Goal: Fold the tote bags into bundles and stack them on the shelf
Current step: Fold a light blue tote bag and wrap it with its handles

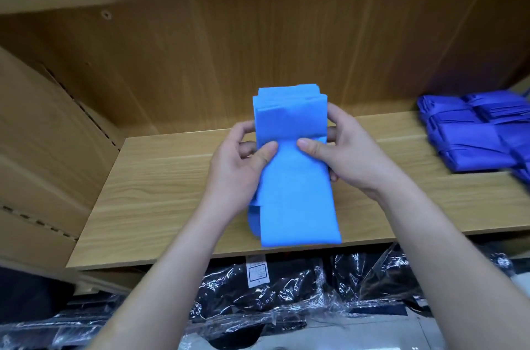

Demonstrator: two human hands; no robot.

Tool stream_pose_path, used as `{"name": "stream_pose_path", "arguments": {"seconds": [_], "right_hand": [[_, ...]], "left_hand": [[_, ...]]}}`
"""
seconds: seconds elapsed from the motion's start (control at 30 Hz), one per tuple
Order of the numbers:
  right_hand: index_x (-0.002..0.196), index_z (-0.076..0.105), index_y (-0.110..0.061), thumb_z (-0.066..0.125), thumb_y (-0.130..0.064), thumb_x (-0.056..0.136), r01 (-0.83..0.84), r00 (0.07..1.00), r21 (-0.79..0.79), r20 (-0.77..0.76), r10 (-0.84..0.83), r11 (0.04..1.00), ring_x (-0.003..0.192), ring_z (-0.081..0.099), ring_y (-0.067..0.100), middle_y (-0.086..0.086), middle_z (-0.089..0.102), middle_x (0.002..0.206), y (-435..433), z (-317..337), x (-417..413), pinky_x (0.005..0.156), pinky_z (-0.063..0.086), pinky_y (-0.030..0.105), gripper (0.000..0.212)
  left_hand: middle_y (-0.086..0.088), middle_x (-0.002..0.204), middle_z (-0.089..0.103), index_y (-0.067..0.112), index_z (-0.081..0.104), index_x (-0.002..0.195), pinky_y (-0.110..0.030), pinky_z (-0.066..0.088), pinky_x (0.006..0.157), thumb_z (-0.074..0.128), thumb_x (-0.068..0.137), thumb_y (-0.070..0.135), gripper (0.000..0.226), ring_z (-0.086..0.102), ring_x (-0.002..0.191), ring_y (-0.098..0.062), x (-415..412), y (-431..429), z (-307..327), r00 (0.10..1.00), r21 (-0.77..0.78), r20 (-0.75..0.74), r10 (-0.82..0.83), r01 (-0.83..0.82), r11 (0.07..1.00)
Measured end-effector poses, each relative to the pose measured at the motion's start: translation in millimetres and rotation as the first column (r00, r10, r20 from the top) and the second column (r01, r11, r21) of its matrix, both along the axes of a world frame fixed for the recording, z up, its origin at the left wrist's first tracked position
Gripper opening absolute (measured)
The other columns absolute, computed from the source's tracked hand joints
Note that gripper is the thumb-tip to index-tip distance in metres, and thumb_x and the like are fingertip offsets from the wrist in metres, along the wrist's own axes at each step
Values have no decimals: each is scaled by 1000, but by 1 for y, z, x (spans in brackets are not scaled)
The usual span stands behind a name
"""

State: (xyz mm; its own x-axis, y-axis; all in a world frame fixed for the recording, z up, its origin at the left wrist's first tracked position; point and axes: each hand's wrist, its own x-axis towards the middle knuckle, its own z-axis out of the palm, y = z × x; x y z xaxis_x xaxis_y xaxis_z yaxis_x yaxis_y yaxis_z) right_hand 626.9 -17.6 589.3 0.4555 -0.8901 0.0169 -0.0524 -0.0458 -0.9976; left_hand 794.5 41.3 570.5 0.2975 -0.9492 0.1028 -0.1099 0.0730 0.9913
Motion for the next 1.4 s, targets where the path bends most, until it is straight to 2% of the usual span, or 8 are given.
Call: {"name": "stream_pose_path", "arguments": {"seconds": [0.13, 0.33, 0.47, 0.6, 0.8, 0.9, 1.2, 1.4], "right_hand": [[127, 49, -1, 60, 5, 89, 134, 976, 199, 141, -164, 971, 86, 71, 26, 16, 71, 105, -3, -18, -5, 69, 61, 38, 40], [128, 50, -2, 59, 7, 88, 125, 971, 341, 152, -186, 932, 92, 66, 30, 18, 67, 115, 3, -42, -8, 82, 56, 43, 42], [117, 54, -10, 64, 1, 88, 35, 995, 381, 71, -67, 924, 80, 69, 19, 8, 72, 100, 11, -51, -3, 69, 53, 32, 33], [107, 55, -17, 69, -15, 86, 71, 992, 446, 66, -111, 892, 68, 65, 14, 5, 72, 87, 10, -59, -5, 61, 48, 28, 26], [97, 70, -19, 56, 4, 91, 126, 991, 228, -69, -113, 965, 71, 62, 8, 6, 72, 92, 17, -69, 5, 62, 48, 17, 28], [87, 69, -17, 52, 8, 89, 187, 982, 281, -26, -187, 941, 60, 59, 4, -1, 69, 80, 22, -69, 8, 53, 45, 16, 30], [81, 67, -18, 41, -31, 100, 332, 936, 230, 42, -350, 915, 78, 56, 7, -6, 68, 87, 46, -63, 25, 72, 44, 22, 34], [80, 54, -21, 54, -37, 83, 519, 852, 3, 76, -518, 854, 73, 50, -3, -24, 55, 72, 49, -76, 44, 73, 39, 16, 16]], "left_hand": [[12, 126, 60, 36, 52, 127, -21, 47, 90, 43, 85, -13, 65, 55, 117, -1, 10, 22, 7, 926, -151, 367, -90, 155, 976], [14, 150, 39, 31, 46, 139, -17, 21, 114, 64, 70, 21, 72, 29, 140, -1, 12, 44, -1, 478, 82, 799, -365, 515, 853], [14, 91, 71, 28, 70, 94, -19, 46, 75, 63, 74, 9, 29, 64, 84, -2, 9, 34, -11, 782, 38, 542, -308, 344, 938], [6, 78, 69, 24, 69, 80, -25, 46, 72, 75, 82, 14, 12, 58, 74, -4, 12, 36, -23, 770, 206, 407, -492, 447, 870], [8, 113, 71, 25, 67, 113, -41, 48, 100, 73, 75, 48, 46, 64, 109, -10, 11, 31, -54, 931, 317, 112, -347, 298, 901], [11, 96, 73, 28, 62, 103, -40, 55, 83, 73, 62, 65, 56, 68, 90, -9, 7, 29, -58, 963, 322, 226, -149, 71, 944], [5, 132, 49, 26, 38, 140, -19, 31, 86, 71, 83, 42, 68, 47, 120, -13, -3, 21, -61, 810, 295, 563, -163, -12, 955], [31, 134, 35, 24, 12, 153, -11, 30, 103, 70, 88, 18, 87, 37, 129, 1, -17, 22, -64, 947, 322, 232, -221, 140, 936]]}}
